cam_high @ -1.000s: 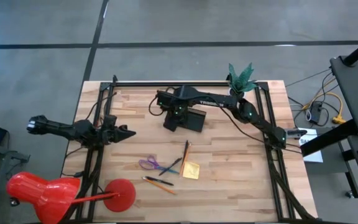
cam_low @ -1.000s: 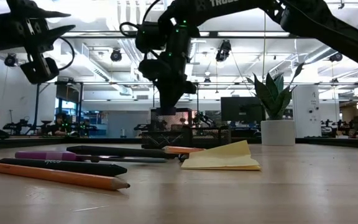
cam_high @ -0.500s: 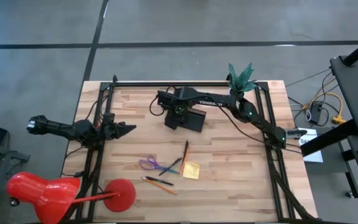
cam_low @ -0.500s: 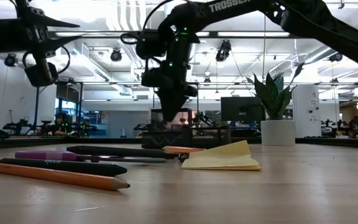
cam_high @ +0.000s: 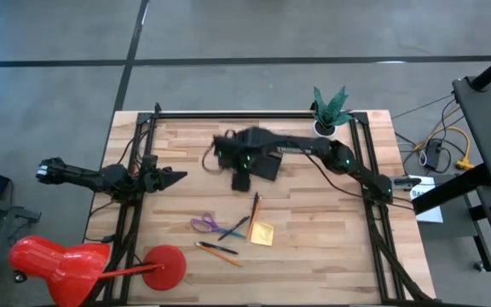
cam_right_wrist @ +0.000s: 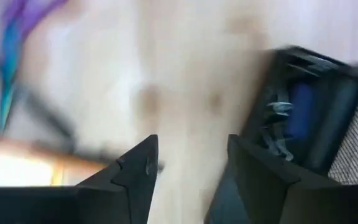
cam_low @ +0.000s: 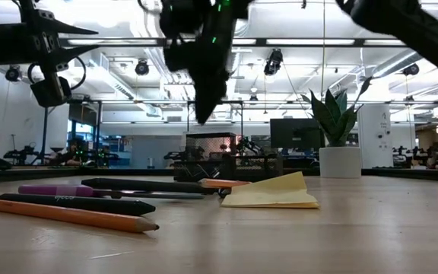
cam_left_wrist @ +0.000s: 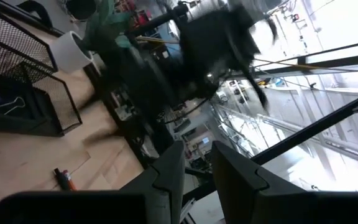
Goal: Pick and place office supplies into organizer
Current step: Put the center black pen into the desk organizer
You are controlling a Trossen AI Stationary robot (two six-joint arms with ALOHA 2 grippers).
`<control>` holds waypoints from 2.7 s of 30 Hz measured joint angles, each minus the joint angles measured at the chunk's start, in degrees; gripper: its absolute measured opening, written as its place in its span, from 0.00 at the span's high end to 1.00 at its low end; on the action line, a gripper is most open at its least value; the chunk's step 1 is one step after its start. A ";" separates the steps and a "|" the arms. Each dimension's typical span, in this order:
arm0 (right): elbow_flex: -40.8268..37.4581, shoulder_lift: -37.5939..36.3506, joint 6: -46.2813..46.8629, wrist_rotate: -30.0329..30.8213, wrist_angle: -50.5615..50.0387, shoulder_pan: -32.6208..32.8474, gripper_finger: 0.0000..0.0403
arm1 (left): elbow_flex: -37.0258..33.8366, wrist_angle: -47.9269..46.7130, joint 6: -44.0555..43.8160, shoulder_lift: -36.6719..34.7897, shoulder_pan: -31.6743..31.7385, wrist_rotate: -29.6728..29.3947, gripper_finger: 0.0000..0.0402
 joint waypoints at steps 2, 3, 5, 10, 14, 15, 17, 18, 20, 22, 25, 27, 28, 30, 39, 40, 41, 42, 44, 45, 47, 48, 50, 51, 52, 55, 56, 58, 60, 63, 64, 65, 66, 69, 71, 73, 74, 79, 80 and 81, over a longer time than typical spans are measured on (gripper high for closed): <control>-0.03 -0.15 -7.60 2.09 -2.11 3.04 0.56 | 0.00 -0.09 1.42 0.05 -0.02 0.78 0.84; -0.10 -0.15 -11.31 3.08 -2.75 4.45 0.56 | 0.00 -0.06 2.52 0.05 0.00 1.41 0.84; -0.26 0.42 -18.11 3.33 -2.45 7.12 0.57 | 0.00 -0.03 4.07 0.03 -0.02 2.35 0.84; -1.24 1.94 -18.61 1.35 4.05 11.21 0.57 | 0.00 -0.06 4.30 0.03 -0.02 3.16 0.84; -1.70 4.17 -16.40 0.60 6.25 13.08 0.56 | 0.00 -0.07 4.28 0.08 -0.02 3.63 0.84; -1.76 4.68 -16.21 0.10 6.14 13.69 0.56 | 0.00 -0.07 4.28 0.09 -0.02 3.76 0.84; -1.90 5.73 -14.97 -0.41 6.11 15.02 0.56 | 0.00 -0.10 4.28 0.09 -0.02 4.57 0.84; -1.92 6.20 -14.19 -0.63 6.19 15.61 0.56 | 0.00 -0.17 4.27 0.10 -0.02 5.23 0.84; -1.96 6.49 -12.83 -0.75 6.21 16.62 0.56 | -0.01 -0.57 4.25 0.14 -0.02 6.48 0.84; -2.09 6.49 -12.13 -0.59 6.96 17.42 0.56 | -0.02 -1.02 4.25 0.16 -0.02 7.48 0.84; -2.81 6.47 -10.75 -0.58 9.95 17.91 0.57 | -0.08 -1.42 4.23 0.23 -0.02 7.58 0.84; -3.71 6.47 -9.24 -0.66 12.32 17.92 0.57 | -0.10 -1.65 4.24 0.26 -0.02 7.58 0.84; -4.10 6.47 -8.83 -0.57 13.40 17.80 0.57 | -0.11 -1.96 4.23 0.26 -0.02 7.59 0.84; -4.99 6.47 -8.90 -0.19 14.73 17.64 0.58 | -0.17 -2.22 4.17 0.27 -0.02 7.64 0.84; -9.68 6.47 -10.56 0.08 15.89 17.75 0.63 | -0.17 -2.15 4.17 0.25 -0.02 8.33 0.84; -9.72 6.47 -10.57 0.12 15.88 17.69 0.64 | -0.17 -2.15 4.17 0.25 -0.02 8.33 0.84; -9.72 6.47 -10.34 0.17 15.92 17.68 0.64 | -0.17 -2.15 4.17 0.25 -0.02 8.37 0.84; -9.59 6.47 -9.65 0.26 15.83 17.70 0.65 | -0.17 -2.15 4.17 0.25 -0.02 8.53 0.84; -8.72 6.47 -7.35 0.32 15.20 17.75 0.66 | -0.17 -2.15 4.17 0.27 -0.02 8.82 0.84; -8.41 6.47 -5.62 0.34 14.79 17.77 0.66 | -0.17 -2.15 4.17 0.25 -0.02 8.96 0.84; -7.54 6.47 -0.49 0.32 14.05 17.63 0.67 | -0.17 -2.19 4.17 0.25 -0.02 9.36 0.84; -7.10 6.47 2.20 0.32 13.70 17.49 0.66 | -0.20 -2.21 4.18 0.25 -0.02 9.49 0.84; -6.48 6.40 7.24 0.50 13.24 17.16 0.66 | -0.20 -2.35 4.20 0.25 -0.02 9.69 0.84; -6.42 6.34 9.30 0.53 13.38 17.12 0.65 | -0.21 -2.59 4.21 0.25 -0.02 9.70 0.84; -6.40 6.34 10.73 0.60 13.29 17.12 0.64 | -0.22 -2.59 4.21 0.26 -0.02 9.70 0.84; -6.72 6.34 11.24 0.52 13.22 17.22 0.62 | -0.22 -2.60 4.23 0.36 -0.02 9.69 0.84; -6.85 6.34 10.16 0.50 13.20 17.30 0.62 | -0.22 -2.57 4.23 0.40 -0.02 9.70 0.84; -7.08 6.34 6.87 0.46 12.98 17.40 0.61 | -0.22 -2.57 4.23 0.40 -0.02 9.79 0.84; -7.23 6.34 2.14 0.67 12.73 17.47 0.61 | -0.22 -2.54 4.23 0.44 -0.02 9.92 0.84; -7.72 6.34 -5.16 3.10 12.91 17.52 0.60 | -0.22 -2.54 4.23 0.49 -0.02 10.21 0.84; -7.96 6.34 -7.05 3.73 13.11 17.53 0.60 | -0.22 -2.54 4.21 0.53 -0.02 10.23 0.84; -8.20 6.34 -8.42 3.91 13.34 17.51 0.60 | -0.22 -2.56 4.21 0.51 -0.02 10.29 0.84; -8.34 6.34 -9.51 3.99 13.38 17.40 0.60 | -0.22 -2.54 4.20 0.51 -0.02 10.30 0.84; -8.47 6.34 -10.70 4.17 13.52 17.17 0.61 | -0.22 -2.54 4.19 0.51 -0.02 10.43 0.84; -8.51 6.34 -10.90 4.17 13.59 17.16 0.62 | -0.22 -2.54 4.19 0.51 -0.02 10.49 0.84; -8.74 6.34 -11.74 4.12 13.76 17.18 0.63 | -0.22 -2.54 4.19 0.51 -0.02 10.51 0.84; -8.94 6.34 -12.14 3.95 13.79 17.24 0.64 | -0.22 -2.54 4.19 0.51 -0.02 10.51 0.84; -10.20 6.36 -12.80 0.04 13.90 17.23 0.69 | -0.22 -2.50 4.03 0.38 -0.02 10.53 0.84; -10.51 6.36 -13.49 0.04 13.91 17.23 0.70 | -0.22 -2.50 4.00 0.38 -0.02 10.53 0.84; -10.81 6.36 -14.08 0.06 13.99 17.23 0.70 | -0.22 -2.48 3.99 0.38 -0.02 10.55 0.84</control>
